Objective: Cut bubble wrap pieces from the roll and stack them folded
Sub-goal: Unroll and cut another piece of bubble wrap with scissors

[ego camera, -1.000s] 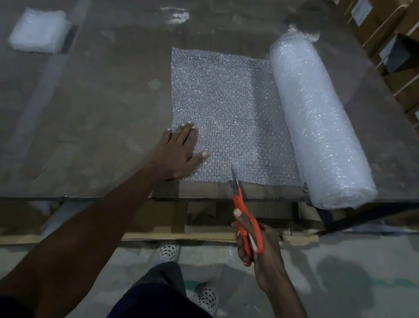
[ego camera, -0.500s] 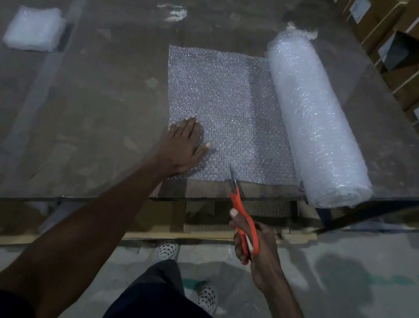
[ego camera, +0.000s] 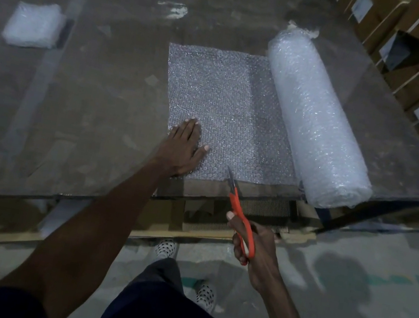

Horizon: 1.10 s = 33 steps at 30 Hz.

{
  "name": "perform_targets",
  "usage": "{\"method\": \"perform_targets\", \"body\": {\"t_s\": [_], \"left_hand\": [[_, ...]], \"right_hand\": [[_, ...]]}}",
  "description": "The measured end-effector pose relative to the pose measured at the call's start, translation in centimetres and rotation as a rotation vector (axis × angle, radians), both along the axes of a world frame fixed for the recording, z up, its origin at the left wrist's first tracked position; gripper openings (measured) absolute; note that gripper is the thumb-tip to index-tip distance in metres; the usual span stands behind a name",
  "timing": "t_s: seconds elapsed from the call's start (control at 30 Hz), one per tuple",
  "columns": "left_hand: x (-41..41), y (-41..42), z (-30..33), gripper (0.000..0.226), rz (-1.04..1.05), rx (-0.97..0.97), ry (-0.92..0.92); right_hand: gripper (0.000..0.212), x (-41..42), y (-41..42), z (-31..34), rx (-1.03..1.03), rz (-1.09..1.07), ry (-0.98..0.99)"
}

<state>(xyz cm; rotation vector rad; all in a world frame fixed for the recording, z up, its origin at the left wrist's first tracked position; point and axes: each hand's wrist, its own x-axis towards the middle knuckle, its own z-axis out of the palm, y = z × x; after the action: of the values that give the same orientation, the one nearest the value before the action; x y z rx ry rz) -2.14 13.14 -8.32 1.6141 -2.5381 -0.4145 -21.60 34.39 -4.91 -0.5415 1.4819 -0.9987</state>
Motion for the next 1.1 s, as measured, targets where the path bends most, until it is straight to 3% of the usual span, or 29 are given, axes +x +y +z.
{"method": "perform_targets", "body": {"t_s": [0.33, 0.53, 0.93, 1.1], "left_hand": [[0.1, -0.1, -0.1, 0.073, -0.003, -0.004, 0.002], [0.2, -0.1, -0.3, 0.072, -0.004, -0.017, 0.005], [0.3, -0.1, -0.3, 0.073, -0.003, -0.018, 0.008], [0.3, -0.1, -0.3, 0.073, 0.002, -0.017, 0.013]], "right_hand": [[0.031, 0.2, 0.0, -0.3, -0.005, -0.019, -0.010], [0.061, 0.4, -0.8, -0.3, -0.006, -0.030, 0.013], [0.059, 0.6, -2.8, 0.3, 0.012, -0.026, 0.045], [0.042, 0.6, -2.6, 0.0, -0.013, -0.006, 0.041]]}}
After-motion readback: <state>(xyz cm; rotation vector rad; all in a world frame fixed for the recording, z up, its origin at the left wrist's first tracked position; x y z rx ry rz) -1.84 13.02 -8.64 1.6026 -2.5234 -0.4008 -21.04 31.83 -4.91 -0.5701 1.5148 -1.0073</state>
